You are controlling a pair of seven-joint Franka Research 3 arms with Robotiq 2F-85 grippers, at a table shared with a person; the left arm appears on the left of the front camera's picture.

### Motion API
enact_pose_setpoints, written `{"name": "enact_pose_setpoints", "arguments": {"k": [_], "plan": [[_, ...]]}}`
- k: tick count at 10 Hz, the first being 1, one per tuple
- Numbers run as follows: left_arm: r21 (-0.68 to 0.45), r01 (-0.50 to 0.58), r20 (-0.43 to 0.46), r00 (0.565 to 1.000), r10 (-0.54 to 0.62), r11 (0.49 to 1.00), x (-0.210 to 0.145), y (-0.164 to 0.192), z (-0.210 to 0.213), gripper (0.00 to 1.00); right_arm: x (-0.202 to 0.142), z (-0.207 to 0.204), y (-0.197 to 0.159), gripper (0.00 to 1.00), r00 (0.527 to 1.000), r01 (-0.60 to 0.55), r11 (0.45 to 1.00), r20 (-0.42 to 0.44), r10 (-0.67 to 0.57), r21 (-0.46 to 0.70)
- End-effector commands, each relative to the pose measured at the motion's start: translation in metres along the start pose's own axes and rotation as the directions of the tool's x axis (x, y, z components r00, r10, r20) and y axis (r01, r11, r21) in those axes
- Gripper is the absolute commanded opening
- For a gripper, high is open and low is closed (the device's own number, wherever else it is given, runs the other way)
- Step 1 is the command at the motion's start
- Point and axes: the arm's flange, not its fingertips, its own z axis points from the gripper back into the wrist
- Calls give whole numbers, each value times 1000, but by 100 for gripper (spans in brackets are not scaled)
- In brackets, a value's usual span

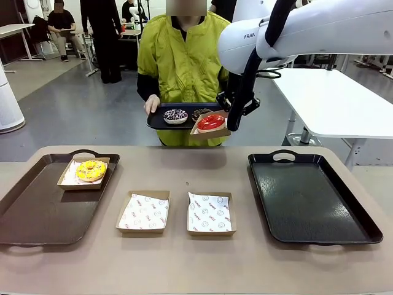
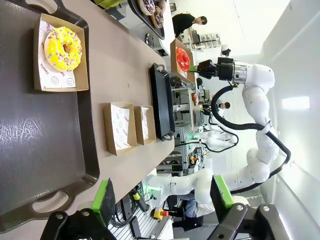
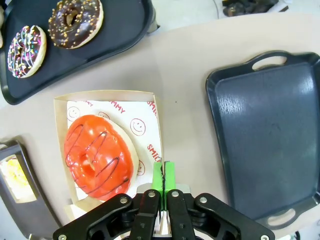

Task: Individually package the donuts and arrange them on the tray.
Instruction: Place the picked Paper togo box on the Handle tray while simultaneously picking up another Paper togo box from the table with the other hand.

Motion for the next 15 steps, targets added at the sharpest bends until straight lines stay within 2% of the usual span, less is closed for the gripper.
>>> {"name": "enact_pose_setpoints", "arguments": {"k": [1, 2, 4, 6, 7, 8, 10, 11, 13, 15], "plan": [[-6, 7, 2, 1000, -7, 1000, -2, -1, 2, 100, -1, 2, -1, 0, 1000, 1, 1000, 3, -1, 1], [0, 0, 0, 1000, 0, 1000, 0, 0, 0, 100, 0, 0, 0, 1, 1000, 0, 1000, 0, 0, 0], [124, -63, -85, 994, 74, 990, 15, -27, -14, 100, -4, 20, -26, 1, 989, -124, 991, -81, 128, 48], [273, -70, -158, 981, 116, 960, 26, -68, -39, 100, -13, 49, -71, 1, 975, -183, 983, -119, 185, 27], [371, -43, -204, 971, 127, 927, 34, -91, -59, 100, -12, 60, -102, 1, 979, -169, 986, -113, 168, 5], [454, -14, -237, 962, 136, 891, 42, -109, -81, 100, -8, 65, -130, 1, 988, -127, 992, -90, 126, -7], [599, 43, -249, 959, 134, 799, 44, -129, -134, 100, 5, 62, -187, 1, 996, -62, 998, -62, 63, 17], [678, 72, -252, 958, 139, 731, 49, -133, -167, 100, 14, 56, -212, 1, 998, -37, 999, -55, 39, 28], [776, 120, -250, 960, 127, 620, 46, -127, -224, 100, 21, 37, -234, 1, 997, -32, 999, -67, 34, 29], [839, 162, -245, 965, 94, 520, 41, -110, -277, 100, 28, 14, -237, 1, 994, -43, 999, -95, 45, 24]]}}
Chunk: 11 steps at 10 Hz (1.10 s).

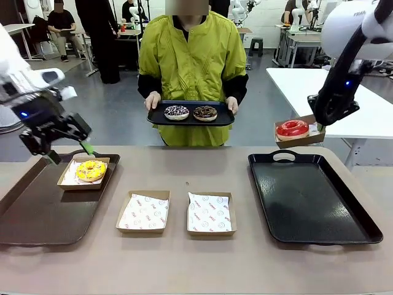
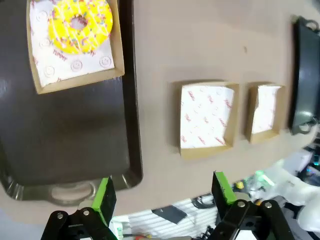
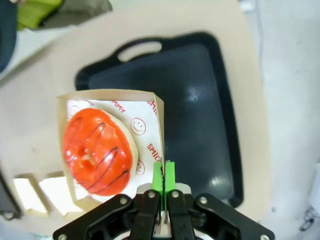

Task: Individually package the donuts and arrange them on the tray.
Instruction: Place the picked Paper togo box on the Handle tray while simultaneously picking up another Paper togo box from the table with the other hand.

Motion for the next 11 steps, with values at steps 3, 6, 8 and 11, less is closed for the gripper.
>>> {"name": "enact_pose_setpoints", "arguments": {"k": [3, 6, 8, 11], "plan": [[181, -9, 51, 999, 0, 983, 18, -37, -66, 100, 10, -26, 9, 1, 999, -32, 999, -37, 33, 30], [257, 32, 51, 998, -47, 966, 5, -58, -99, 100, 5, -21, 5, 1, 1000, -11, 1000, -27, 11, 3], [220, 39, 30, 998, -47, 975, 11, -52, -96, 100, 5, -21, 5, 1, 1000, -11, 1000, -27, 11, 3], [220, 39, 30, 998, -47, 975, 11, -52, -96, 100, 5, -21, 5, 1, 1000, -11, 1000, -27, 11, 3]]}}
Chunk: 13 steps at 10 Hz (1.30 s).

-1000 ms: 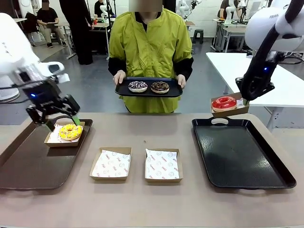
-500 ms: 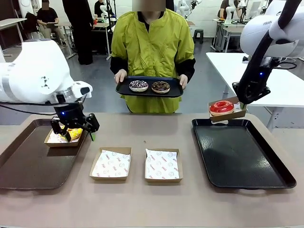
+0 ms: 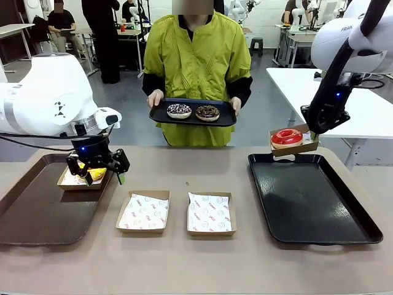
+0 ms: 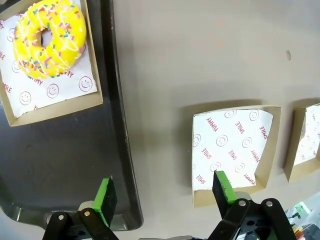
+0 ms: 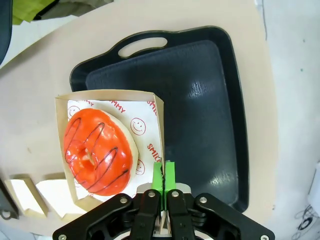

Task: Individually package the donuts and arrange them on the tray.
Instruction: Place the picked Paper togo box on the Handle tray while simultaneously picking up another Paper togo box from the table with the other hand.

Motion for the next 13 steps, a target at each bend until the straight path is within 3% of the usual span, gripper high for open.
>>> {"name": "enact_pose_setpoints", "arguments": {"k": [1, 2, 4, 7, 13], "plan": [[3, 2, 3, 1000, -2, 1000, 1, -1, 1, 100, -1, 2, -1, 1, 1000, 2, 1000, 3, -2, 1], [0, 0, 0, 1000, 0, 1000, 0, 0, 0, 100, 0, 0, 0, 1, 1000, 0, 1000, 0, 0, 0], [104, 27, 9, 1000, -28, 994, -12, -26, -5, 100, 6, -15, 11, 1, 994, -110, 993, 17, 110, 32], [170, 63, 4, 998, -65, 983, -19, -61, -18, 100, 13, -39, 18, 1, 986, -164, 985, 9, 164, 42], [110, 87, 57, 994, -94, 990, -19, -61, -58, 100, 26, -92, 29, 1, 980, -199, 978, -18, 200, 60]]}}
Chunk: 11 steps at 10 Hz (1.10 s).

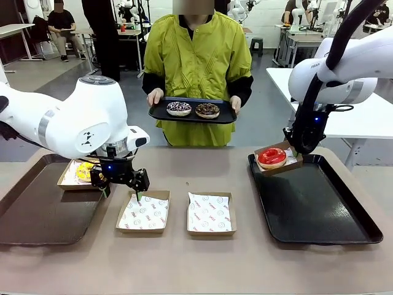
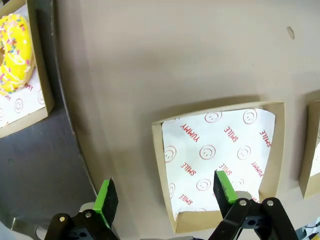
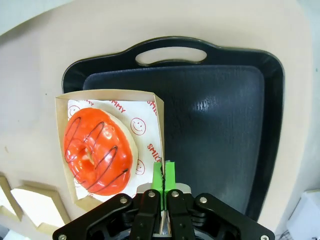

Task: Individually package the donuts and arrange them on the tray.
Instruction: Place the picked Paper togo box on the Handle tray while simultaneously picking up another Paper togo box from the table with the other hand.

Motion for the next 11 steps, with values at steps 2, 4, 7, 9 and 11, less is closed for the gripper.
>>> {"name": "enact_pose_setpoints", "arguments": {"k": [2, 4, 7, 9, 11], "plan": [[-22, 0, 15, 1000, 1, 1000, -4, 2, -17, 100, 5, -7, 1, 1, 1000, -9, 998, 2, 9, 57], [-27, -7, -2, 1000, 6, 1000, -9, 4, -24, 100, 4, -13, 1, 1, 1000, -7, 998, -1, 7, 66], [-38, 0, -14, 1000, -1, 999, -15, 4, -27, 100, 5, -24, 1, 1, 1000, -6, 998, -6, 7, 65], [-48, 2, -27, 1000, -3, 999, -17, 4, -31, 100, 7, -30, 1, 1, 1000, -2, 998, -10, 3, 61], [-73, 0, -8, 1000, 0, 997, -16, 5, -28, 41, 8, -31, 0, 44, 1000, 0, 997, -15, 1, 74]]}}
